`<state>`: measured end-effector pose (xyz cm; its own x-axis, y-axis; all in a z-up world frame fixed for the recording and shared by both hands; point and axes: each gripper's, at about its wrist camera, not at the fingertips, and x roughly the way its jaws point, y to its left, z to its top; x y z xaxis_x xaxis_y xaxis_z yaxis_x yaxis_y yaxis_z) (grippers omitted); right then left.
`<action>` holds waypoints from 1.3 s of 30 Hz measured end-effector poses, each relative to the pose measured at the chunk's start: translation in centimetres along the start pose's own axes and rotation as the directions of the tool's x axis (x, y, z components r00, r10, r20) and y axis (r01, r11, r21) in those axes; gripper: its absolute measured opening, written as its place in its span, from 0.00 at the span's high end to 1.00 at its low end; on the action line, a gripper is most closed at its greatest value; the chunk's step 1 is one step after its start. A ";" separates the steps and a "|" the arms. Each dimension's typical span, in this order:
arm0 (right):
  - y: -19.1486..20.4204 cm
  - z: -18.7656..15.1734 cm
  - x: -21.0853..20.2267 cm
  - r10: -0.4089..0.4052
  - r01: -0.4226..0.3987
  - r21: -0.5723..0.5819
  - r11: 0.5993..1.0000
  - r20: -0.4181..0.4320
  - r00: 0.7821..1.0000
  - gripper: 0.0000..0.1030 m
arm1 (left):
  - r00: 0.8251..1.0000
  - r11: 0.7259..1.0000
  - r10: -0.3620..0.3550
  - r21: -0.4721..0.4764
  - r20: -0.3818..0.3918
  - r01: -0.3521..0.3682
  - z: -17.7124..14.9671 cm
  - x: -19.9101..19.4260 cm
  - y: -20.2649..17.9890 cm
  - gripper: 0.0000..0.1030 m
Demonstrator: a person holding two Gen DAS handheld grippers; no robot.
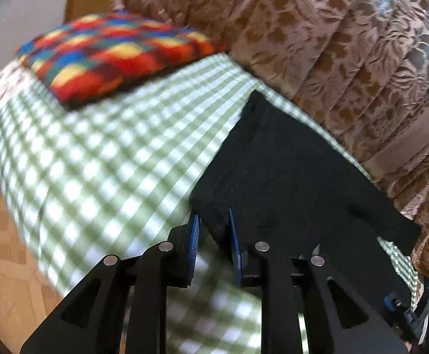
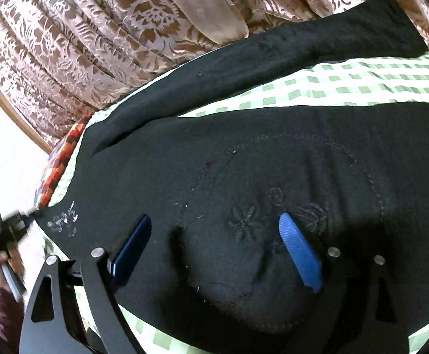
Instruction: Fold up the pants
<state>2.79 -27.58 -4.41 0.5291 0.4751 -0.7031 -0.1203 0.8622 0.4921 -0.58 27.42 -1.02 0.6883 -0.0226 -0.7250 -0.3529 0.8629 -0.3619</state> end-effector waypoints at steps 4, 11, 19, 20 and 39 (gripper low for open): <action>-0.2 0.0 -0.1 0.010 -0.010 -0.002 1.000 -0.002 1.000 0.14 | 0.993 0.996 0.084 0.003 -0.089 -0.084 4.6 2.2 -1.2 0.67; 0.2 -0.2 0.2 0.005 -0.005 -0.033 0.999 0.005 1.000 0.07 | 0.985 0.988 0.114 -0.085 -0.129 -0.125 3.9 2.4 3.3 0.67; 0.4 0.2 0.5 -0.011 0.010 -0.037 0.999 -0.031 0.999 0.05 | 0.986 0.984 -0.140 -0.128 -0.093 0.127 11.1 8.9 -1.7 0.39; 0.5 0.3 0.6 -0.016 0.015 -0.036 0.999 -0.032 0.999 0.05 | 0.985 0.983 -0.146 -0.128 -0.091 0.134 12.4 9.9 -2.3 0.40; 1.7 0.6 1.8 -0.106 0.099 -0.085 0.992 -0.083 0.991 0.02 | 0.970 0.993 -0.098 -0.090 -0.225 0.079 21.9 26.3 -7.3 0.92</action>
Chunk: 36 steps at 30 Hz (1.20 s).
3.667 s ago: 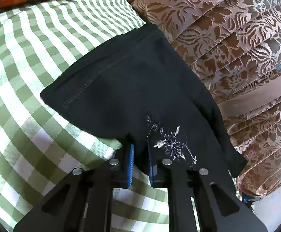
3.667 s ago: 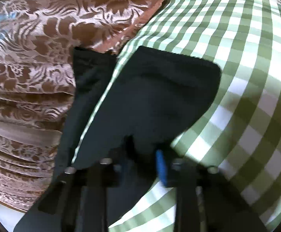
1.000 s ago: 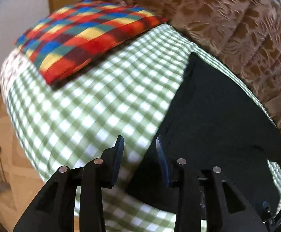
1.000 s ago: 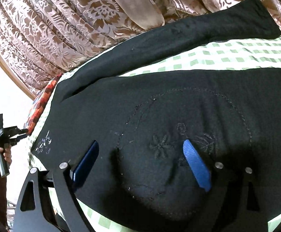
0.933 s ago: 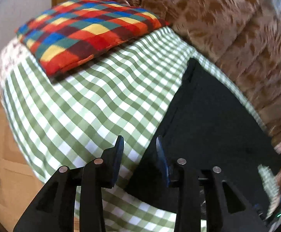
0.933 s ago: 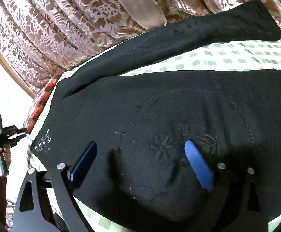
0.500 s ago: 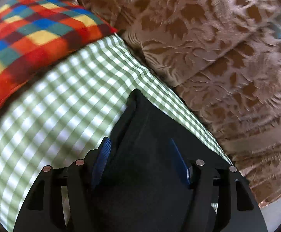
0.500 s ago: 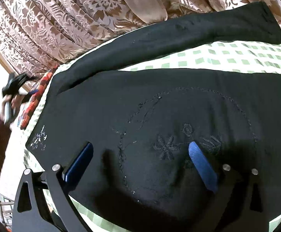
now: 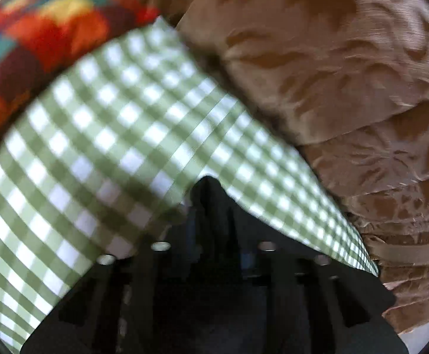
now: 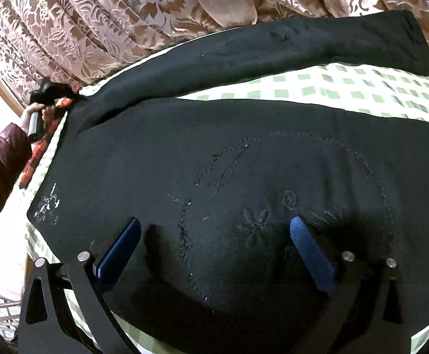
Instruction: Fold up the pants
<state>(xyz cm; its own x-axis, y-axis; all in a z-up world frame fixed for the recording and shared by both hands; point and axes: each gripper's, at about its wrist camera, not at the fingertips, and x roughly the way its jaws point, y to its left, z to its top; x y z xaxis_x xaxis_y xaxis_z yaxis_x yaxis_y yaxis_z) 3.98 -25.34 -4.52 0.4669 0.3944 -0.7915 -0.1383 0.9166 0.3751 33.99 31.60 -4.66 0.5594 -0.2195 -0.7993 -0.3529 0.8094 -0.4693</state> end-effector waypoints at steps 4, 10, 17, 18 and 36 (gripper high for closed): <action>0.0 -0.1 0.1 -0.003 0.003 -0.005 1.000 0.005 1.000 0.02 | 0.978 0.965 -0.131 0.245 0.162 0.088 -3.1 -5.1 -3.3 0.95; 0.2 -0.2 0.2 -0.017 0.017 -0.018 1.000 0.010 1.000 0.02 | 0.934 0.795 -0.336 0.568 0.123 0.212 -13.2 -13.1 -5.9 0.95; -0.1 0.7 -0.6 0.017 -0.017 0.002 1.000 -0.018 1.000 0.05 | 0.935 0.710 -0.355 0.653 0.011 0.262 -25.4 -17.3 -4.1 0.96; -0.3 1.1 -0.8 0.039 -0.038 0.013 0.999 -0.020 0.999 0.12 | 0.938 0.705 -0.347 0.660 0.003 0.259 -27.0 -17.6 -3.8 0.97; -1.6 21.5 6.2 0.270 -0.275 0.309 0.910 0.060 0.961 0.49 | 0.957 0.723 -0.290 0.654 -0.005 0.222 -31.3 -19.5 0.2 0.97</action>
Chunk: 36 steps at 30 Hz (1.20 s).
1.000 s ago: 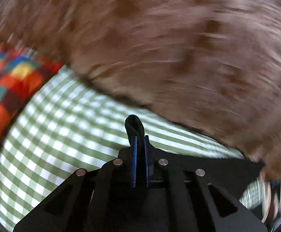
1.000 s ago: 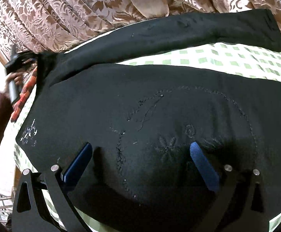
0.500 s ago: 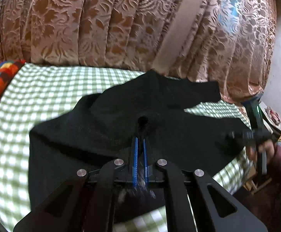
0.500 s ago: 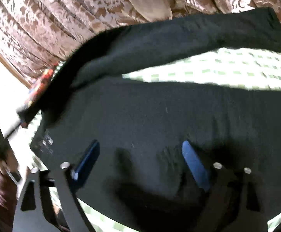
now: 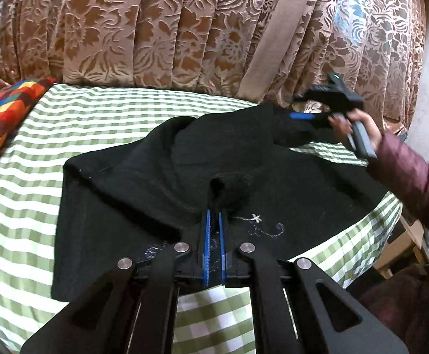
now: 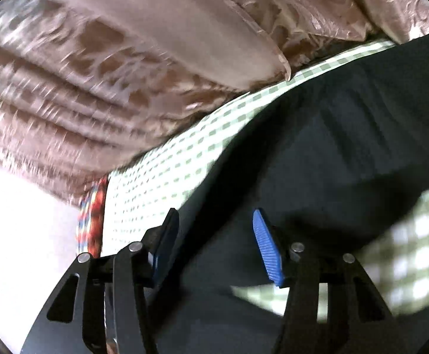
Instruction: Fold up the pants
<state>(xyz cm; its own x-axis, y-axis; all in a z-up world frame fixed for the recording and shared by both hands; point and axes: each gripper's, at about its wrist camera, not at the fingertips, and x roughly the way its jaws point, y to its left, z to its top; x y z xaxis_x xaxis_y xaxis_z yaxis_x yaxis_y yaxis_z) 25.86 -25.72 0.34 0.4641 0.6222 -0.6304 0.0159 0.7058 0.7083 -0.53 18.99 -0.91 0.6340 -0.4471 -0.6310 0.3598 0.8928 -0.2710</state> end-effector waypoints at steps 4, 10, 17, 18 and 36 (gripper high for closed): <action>-0.9 3.8 3.0 -0.036 0.034 0.096 0.995 0.019 0.999 0.54 | 1.000 1.000 0.006 0.012 -0.007 -0.006 0.3 -0.3 0.3 0.97; 0.0 4.2 2.6 -0.129 0.130 -0.017 0.991 0.044 0.991 0.93 | 0.992 0.993 0.116 -0.006 0.055 -0.116 2.9 -1.4 2.3 0.97; 1.0 -2.1 -5.6 0.033 -0.019 -0.103 0.994 0.132 0.991 0.92 | 0.911 0.940 0.341 -0.098 0.233 -0.327 8.5 -3.0 6.6 0.97; 1.2 -3.3 -6.6 0.048 -0.032 -0.120 0.992 0.136 0.989 0.93 | 0.904 0.934 0.358 -0.098 0.232 -0.345 8.7 -2.9 6.7 0.97; -5.2 -19.6 -5.9 -0.011 0.007 -0.088 0.996 -0.038 0.999 0.94 | 0.965 0.674 0.261 -0.707 -0.040 -0.212 -6.9 -5.4 12.5 0.95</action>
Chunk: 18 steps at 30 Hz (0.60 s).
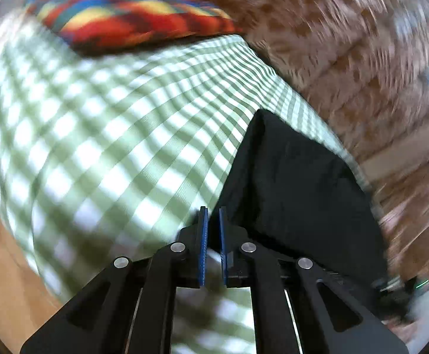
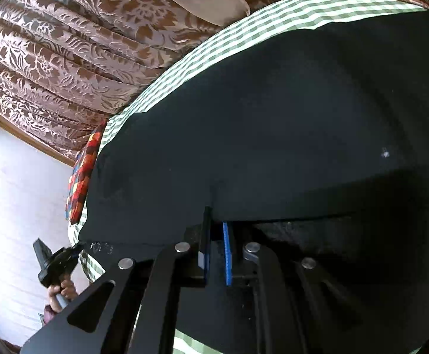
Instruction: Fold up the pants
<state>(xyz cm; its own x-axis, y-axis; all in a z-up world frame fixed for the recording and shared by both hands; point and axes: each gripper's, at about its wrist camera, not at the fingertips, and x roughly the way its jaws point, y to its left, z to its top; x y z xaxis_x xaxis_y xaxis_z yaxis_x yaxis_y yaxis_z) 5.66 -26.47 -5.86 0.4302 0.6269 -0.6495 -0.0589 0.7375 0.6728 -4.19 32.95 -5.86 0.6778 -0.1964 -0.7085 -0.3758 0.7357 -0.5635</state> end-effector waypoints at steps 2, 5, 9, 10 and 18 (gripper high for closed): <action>-0.2 0.1 0.0 0.009 -0.009 0.001 1.000 0.002 1.000 0.94 | 0.995 0.994 -0.093 -0.064 0.020 0.094 -0.5 -1.4 0.3 0.95; -0.5 0.5 0.3 0.030 -0.030 0.018 0.999 0.001 1.000 0.94 | 0.983 0.975 -0.184 -0.128 0.007 0.184 -1.2 -1.6 -0.3 0.56; -1.5 0.6 -0.3 0.064 -0.064 0.057 0.996 0.006 0.998 0.88 | 0.977 0.967 -0.212 -0.145 0.002 0.210 -1.5 -0.4 -1.8 0.48; -1.8 0.7 -0.4 0.077 -0.078 0.075 0.994 0.012 0.997 0.86 | 0.978 0.968 -0.209 -0.140 0.001 0.207 -1.5 0.1 -2.4 0.48; -2.3 2.1 -0.1 0.076 -0.080 0.129 0.988 0.036 0.996 0.91 | 0.998 0.997 -0.055 -0.053 -0.006 0.055 -0.7 2.5 -4.7 0.94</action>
<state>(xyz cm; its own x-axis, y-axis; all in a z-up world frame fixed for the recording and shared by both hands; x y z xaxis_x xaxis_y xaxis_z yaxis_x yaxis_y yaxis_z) 7.67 -28.80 -6.61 0.4566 0.6714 -0.5837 0.0235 0.6468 0.7623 -1.17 28.57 -5.26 0.6935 -0.2406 -0.6791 -0.3709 0.6888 -0.6229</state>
